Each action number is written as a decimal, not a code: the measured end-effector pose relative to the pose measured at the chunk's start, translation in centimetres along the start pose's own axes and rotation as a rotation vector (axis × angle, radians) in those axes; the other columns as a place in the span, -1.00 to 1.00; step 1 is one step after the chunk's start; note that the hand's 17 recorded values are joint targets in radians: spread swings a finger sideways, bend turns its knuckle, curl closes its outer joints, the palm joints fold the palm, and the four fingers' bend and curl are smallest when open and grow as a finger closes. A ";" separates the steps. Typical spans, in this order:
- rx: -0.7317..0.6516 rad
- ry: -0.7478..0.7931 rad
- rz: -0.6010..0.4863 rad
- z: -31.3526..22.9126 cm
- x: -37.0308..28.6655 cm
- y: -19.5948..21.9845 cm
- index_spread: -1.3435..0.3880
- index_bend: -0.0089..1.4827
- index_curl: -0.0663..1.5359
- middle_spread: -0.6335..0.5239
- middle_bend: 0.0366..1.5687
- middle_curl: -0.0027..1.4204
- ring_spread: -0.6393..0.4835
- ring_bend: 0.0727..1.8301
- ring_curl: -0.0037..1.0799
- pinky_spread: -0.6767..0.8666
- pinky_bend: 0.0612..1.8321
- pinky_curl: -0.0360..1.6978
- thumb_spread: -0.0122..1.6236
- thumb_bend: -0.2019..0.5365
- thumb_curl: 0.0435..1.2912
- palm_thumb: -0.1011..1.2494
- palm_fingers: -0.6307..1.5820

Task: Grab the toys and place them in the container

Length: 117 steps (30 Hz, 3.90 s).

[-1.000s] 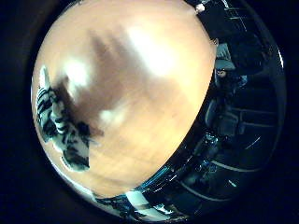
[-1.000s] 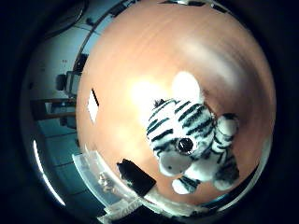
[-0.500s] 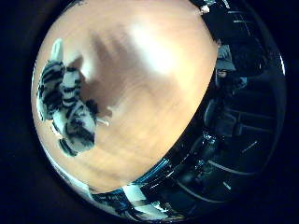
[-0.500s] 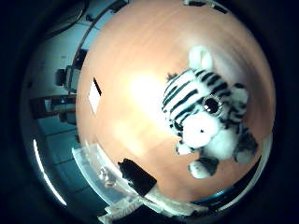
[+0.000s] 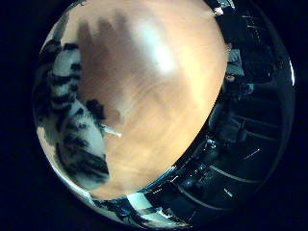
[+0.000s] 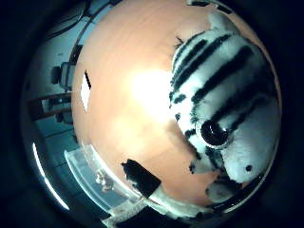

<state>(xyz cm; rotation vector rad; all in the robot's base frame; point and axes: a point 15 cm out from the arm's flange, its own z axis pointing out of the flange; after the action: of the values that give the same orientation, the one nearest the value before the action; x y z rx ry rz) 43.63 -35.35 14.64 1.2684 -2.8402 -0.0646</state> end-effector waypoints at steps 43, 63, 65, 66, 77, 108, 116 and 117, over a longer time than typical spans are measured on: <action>0.162 -0.007 -0.008 -3.5 2.3 -1.0 0.13 0.12 0.02 -0.31 0.32 0.10 -0.30 0.28 0.12 -0.51 0.24 -0.36 0.40 -0.45 -0.51 0.44 0.70; 0.254 -0.019 -0.032 -13.9 3.6 3.0 0.31 0.54 0.12 -0.15 0.67 0.13 -0.27 0.45 0.40 -0.35 0.37 0.02 0.44 -0.48 -0.26 0.72 0.56; 0.244 -0.038 -0.036 -14.9 3.2 4.0 0.31 0.55 0.12 -0.15 0.68 0.12 -0.28 0.45 0.42 -0.35 0.35 0.05 0.44 -0.48 -0.24 0.71 0.56; 0.232 -0.051 -0.042 -15.3 2.8 4.5 0.32 0.55 0.11 -0.15 0.68 0.12 -0.28 0.44 0.42 -0.35 0.35 0.07 0.44 -0.48 -0.24 0.71 0.56; 0.276 -0.090 -0.154 -28.3 -1.9 9.0 0.32 0.57 0.09 -0.14 0.69 0.09 -0.29 0.42 0.49 -0.37 0.27 0.21 0.44 -0.48 -0.20 0.72 0.56; 0.353 -0.301 -0.793 -40.7 -35.9 39.1 0.32 0.57 0.07 -0.14 0.70 0.07 -0.31 0.39 0.56 -0.40 0.19 0.34 0.41 -0.48 -0.17 0.73 0.57; 0.327 -0.319 -0.944 -39.3 -40.1 44.9 0.32 0.57 0.07 -0.14 0.70 0.07 -0.31 0.39 0.57 -0.41 0.19 0.35 0.41 -0.48 -0.16 0.73 0.57; 0.329 -0.323 -0.951 -39.3 -40.4 45.1 0.32 0.57 0.07 -0.14 0.70 0.07 -0.31 0.39 0.58 -0.41 0.19 0.36 0.41 -0.49 -0.16 0.72 0.57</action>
<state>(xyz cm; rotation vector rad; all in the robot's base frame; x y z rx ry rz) 38.79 23.86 55.71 2.7703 -2.2039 0.2012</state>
